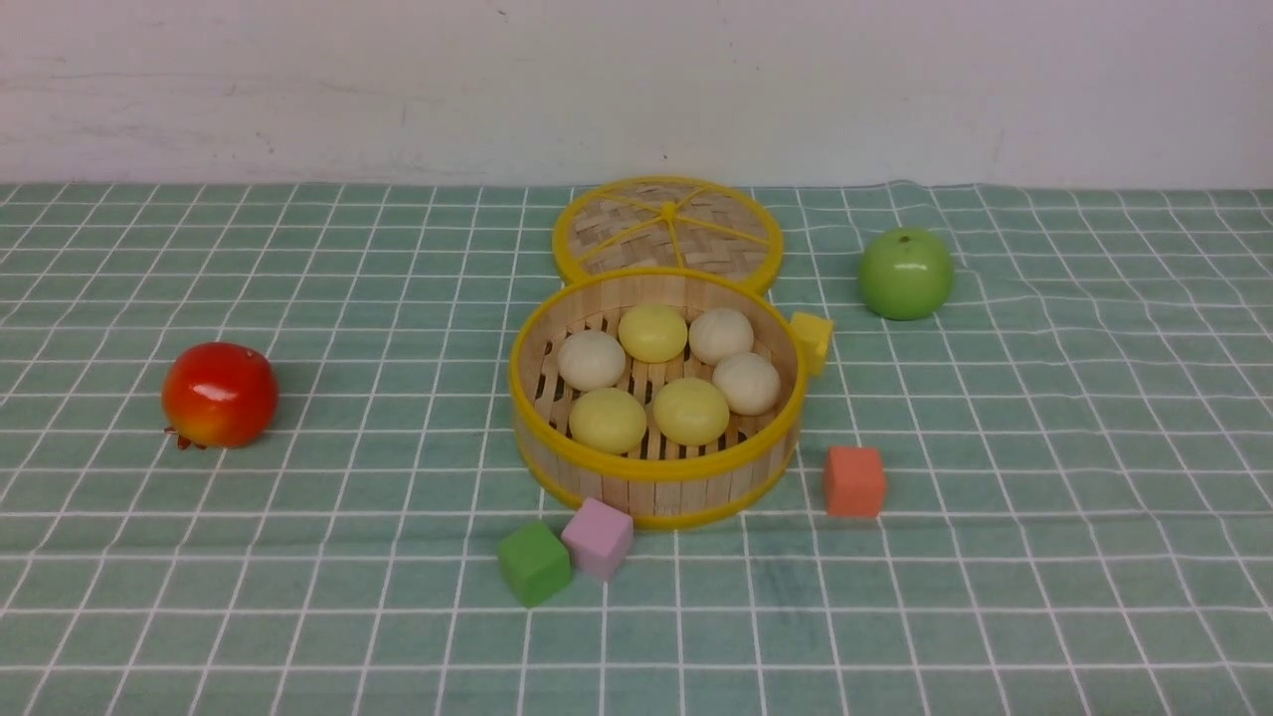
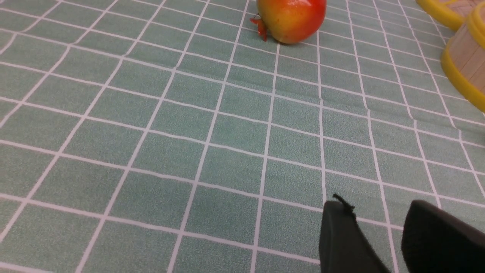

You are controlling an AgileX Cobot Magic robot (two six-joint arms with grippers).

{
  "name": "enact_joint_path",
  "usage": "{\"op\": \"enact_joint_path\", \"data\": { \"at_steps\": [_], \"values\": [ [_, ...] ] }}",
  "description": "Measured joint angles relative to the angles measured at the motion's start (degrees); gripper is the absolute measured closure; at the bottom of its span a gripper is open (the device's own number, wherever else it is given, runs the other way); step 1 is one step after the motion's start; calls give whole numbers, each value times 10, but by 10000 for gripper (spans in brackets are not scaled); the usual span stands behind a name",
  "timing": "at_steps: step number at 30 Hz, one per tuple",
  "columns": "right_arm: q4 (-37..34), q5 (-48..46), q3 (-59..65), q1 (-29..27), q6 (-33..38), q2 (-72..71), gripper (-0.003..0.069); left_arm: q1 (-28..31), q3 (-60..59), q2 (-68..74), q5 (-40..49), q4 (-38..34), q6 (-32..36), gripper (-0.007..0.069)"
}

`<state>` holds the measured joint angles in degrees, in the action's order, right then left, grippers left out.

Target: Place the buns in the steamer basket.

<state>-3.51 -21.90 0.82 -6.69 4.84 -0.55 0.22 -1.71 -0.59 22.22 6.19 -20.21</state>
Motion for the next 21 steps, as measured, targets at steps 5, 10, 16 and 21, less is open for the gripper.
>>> {"op": "enact_joint_path", "data": {
  "at_steps": [5, 10, 16, 21],
  "values": [
    [0, 0, 0, 0, 0, 0, 538, 0, 0, 0, 0, 0, 0, 386],
    [0, 0, 0, 0, 0, 0, 532, 0, 0, 0, 0, 0, 0, 386],
    [0, 0, 0, 0, 0, 0, 525, 0, 0, 0, 0, 0, 0, 386],
    [0, 0, 0, 0, 0, 0, 519, 0, 0, 0, 0, 0, 0, 386]
  ]
}}
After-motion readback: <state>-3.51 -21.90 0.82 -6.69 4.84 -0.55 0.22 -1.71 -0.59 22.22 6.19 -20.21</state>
